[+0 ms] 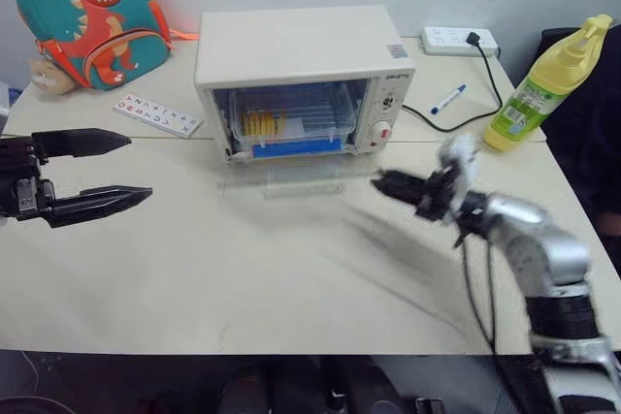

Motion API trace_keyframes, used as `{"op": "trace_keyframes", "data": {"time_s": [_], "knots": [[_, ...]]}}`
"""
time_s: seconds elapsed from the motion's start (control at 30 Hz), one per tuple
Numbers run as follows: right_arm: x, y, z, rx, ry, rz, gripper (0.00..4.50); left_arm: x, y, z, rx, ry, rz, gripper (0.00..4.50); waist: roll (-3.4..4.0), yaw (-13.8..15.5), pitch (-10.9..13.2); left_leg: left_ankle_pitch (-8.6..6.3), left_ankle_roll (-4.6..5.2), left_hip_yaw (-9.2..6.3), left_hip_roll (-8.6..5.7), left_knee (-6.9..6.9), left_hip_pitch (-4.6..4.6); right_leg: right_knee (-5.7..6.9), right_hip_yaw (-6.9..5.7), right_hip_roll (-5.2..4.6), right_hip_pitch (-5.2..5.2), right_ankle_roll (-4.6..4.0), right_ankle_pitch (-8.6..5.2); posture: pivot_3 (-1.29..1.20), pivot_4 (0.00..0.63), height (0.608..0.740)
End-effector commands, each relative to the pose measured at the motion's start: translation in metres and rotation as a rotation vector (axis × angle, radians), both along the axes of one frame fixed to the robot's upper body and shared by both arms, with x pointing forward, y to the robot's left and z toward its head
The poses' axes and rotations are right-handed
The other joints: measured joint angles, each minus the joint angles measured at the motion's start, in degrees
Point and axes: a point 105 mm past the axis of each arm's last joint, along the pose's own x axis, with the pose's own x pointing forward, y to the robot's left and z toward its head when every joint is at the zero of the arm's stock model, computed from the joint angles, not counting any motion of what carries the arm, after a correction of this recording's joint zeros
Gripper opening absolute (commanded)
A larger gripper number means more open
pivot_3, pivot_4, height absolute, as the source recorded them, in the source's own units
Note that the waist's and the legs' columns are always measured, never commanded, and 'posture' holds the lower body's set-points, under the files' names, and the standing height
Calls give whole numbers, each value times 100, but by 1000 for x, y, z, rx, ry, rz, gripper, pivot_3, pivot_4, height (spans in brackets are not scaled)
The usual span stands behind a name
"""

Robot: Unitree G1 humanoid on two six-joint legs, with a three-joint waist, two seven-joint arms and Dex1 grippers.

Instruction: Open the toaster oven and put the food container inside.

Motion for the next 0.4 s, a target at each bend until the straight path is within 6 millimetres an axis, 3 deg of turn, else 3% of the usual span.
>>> {"op": "trace_keyframes", "data": {"time_s": [0.03,0.2,0.4], "knots": [[-25,-30,45,-40,-56,62,2639,-7,15,14,25,-42,39,4500,1,10,1,0,0,-1,0,-6,2,-6,-1,0,3,0,0,0,150,740],[-47,-58,61,-135,-17,91,4330,-9,29,22,35,-61,76,4500,0,20,0,-4,7,1,2,-11,4,-15,-3,2,4,-5,-6,0,150,740],[-49,-73,69,-112,-8,60,4459,-8,36,32,52,-95,95,4500,5,-41,3,-4,8,8,1,-1,9,-4,7,0,7,0,-3,0,150,740]]}}
